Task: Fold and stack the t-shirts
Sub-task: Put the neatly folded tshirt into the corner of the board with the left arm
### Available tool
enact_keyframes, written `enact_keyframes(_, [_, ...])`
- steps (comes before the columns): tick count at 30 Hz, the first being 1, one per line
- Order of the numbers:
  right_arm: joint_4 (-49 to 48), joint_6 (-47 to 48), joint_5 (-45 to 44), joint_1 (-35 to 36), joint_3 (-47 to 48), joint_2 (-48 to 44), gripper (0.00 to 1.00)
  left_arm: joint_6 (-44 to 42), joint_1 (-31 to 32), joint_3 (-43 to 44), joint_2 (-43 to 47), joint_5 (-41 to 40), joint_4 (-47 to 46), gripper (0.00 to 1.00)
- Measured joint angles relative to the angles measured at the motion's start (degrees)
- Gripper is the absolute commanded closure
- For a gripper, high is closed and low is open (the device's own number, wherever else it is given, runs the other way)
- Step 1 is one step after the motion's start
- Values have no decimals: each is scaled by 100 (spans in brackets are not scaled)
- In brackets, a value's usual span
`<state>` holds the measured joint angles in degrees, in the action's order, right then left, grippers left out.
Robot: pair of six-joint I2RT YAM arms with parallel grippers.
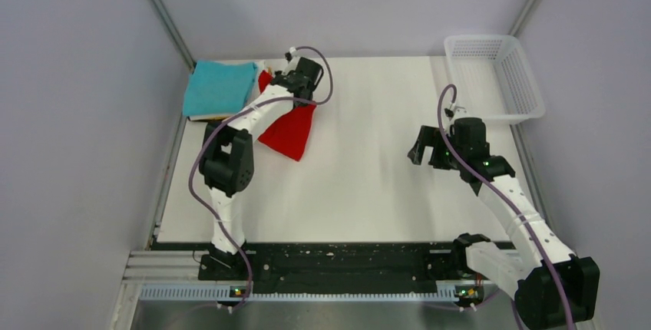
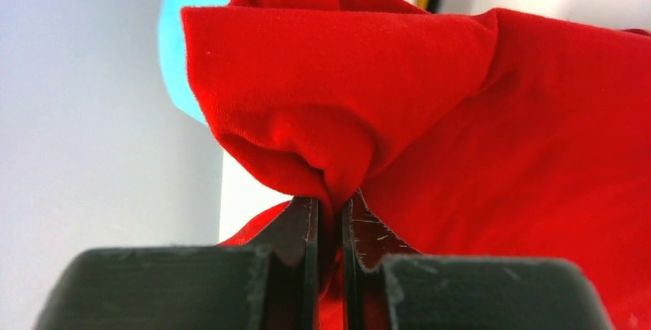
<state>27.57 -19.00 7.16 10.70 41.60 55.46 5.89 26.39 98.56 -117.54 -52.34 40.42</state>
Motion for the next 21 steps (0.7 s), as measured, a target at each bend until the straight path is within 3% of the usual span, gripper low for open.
enact_keyframes(8, [0, -2, -101, 0, 0, 0, 1, -1377, -271, 212, 568, -4, -564, 100])
enact_keyframes(21, [2, -4, -262, 0, 0, 4, 1, -2118, -393, 1034, 1119, 81, -551, 100])
